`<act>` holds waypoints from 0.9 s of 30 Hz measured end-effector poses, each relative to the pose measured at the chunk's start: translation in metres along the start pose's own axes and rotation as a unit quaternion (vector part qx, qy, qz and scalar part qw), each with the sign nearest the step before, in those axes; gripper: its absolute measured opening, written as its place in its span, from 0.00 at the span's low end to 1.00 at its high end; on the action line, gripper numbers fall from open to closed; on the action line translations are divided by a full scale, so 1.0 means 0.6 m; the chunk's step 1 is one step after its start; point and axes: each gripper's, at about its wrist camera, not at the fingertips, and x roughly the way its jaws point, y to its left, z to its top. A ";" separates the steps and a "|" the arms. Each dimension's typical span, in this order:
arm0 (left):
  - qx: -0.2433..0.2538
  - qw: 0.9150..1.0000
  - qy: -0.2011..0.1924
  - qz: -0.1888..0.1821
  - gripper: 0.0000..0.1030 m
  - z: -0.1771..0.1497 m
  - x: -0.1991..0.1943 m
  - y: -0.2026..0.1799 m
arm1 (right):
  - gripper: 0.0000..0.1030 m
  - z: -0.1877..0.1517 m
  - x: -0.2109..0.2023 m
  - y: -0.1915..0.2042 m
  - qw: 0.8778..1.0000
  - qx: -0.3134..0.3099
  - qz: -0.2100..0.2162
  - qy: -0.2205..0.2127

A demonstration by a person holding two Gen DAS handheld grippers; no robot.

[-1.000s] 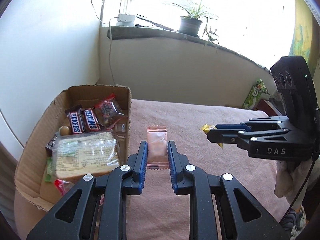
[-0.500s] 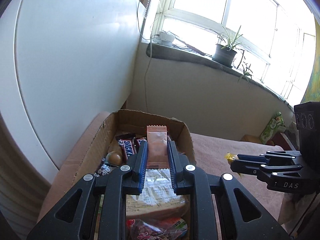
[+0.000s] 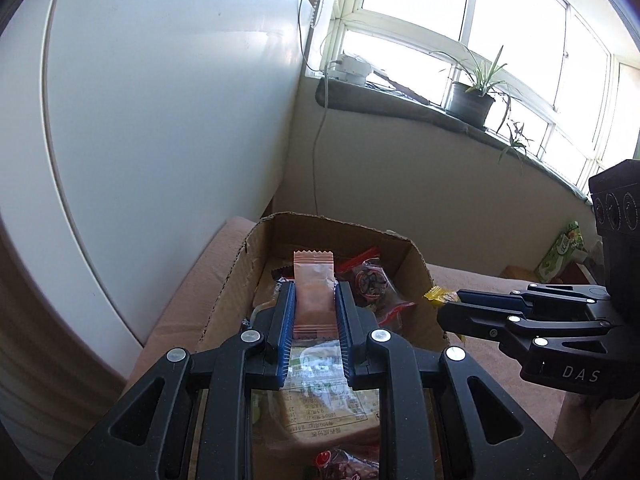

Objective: Organize snacks
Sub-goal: 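Carry the pink candy and yellow packet into the box and open both grippers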

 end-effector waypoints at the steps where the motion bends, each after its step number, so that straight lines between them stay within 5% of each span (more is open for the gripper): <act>1: 0.001 1.000 0.000 0.000 0.18 -0.001 0.000 -0.001 | 0.23 0.001 0.005 0.003 1.000 -0.001 -0.001 0.000; 24: 0.012 1.000 -0.012 0.016 0.19 -0.004 -0.020 0.002 | 0.25 0.005 0.032 0.044 1.000 -0.017 -0.012 0.008; 27: 0.010 1.000 -0.013 0.018 0.19 -0.007 -0.022 0.003 | 0.40 0.004 0.030 0.046 1.000 -0.018 -0.014 0.007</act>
